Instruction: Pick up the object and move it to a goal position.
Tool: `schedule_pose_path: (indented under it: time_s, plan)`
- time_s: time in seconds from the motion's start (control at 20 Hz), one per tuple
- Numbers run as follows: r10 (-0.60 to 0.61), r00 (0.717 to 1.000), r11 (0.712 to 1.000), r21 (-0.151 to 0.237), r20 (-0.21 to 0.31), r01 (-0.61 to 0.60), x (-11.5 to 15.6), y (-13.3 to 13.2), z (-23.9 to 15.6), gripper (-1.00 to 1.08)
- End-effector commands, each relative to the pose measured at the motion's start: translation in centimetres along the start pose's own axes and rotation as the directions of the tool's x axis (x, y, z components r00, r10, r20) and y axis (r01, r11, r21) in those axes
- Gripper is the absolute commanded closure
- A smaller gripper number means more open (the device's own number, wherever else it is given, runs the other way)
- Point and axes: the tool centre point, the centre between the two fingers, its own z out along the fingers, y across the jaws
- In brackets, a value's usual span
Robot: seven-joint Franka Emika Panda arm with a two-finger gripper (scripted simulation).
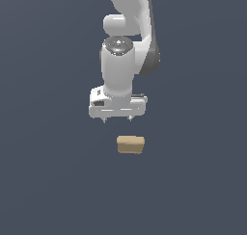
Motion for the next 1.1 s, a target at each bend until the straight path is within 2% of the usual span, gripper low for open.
schedule_pose_path:
  time_s: [0.0, 0.3, 0.5, 0.75, 1.05]
  plan:
    - [-0.031, 1.0, 1.0, 0.0, 0.001, 0.031, 0.1, -0.1, 0.1, -0.92]
    - [-0.143, 0.99, 0.99, 0.002, 0.006, 0.143, 0.6, -0.5, 0.5, -0.92]
    - [-0.243, 0.97, 0.97, 0.005, 0.009, 0.243, 1.0, -0.9, 0.9, -0.92]
    - [-0.38, 0.925, 0.925, 0.011, 0.013, 0.38, 1.6, -1.5, 1.4, -0.92]
    - [-0.533, 0.846, 0.846, 0.02, 0.013, 0.533, 2.2, -2.1, 2.0, -0.92]
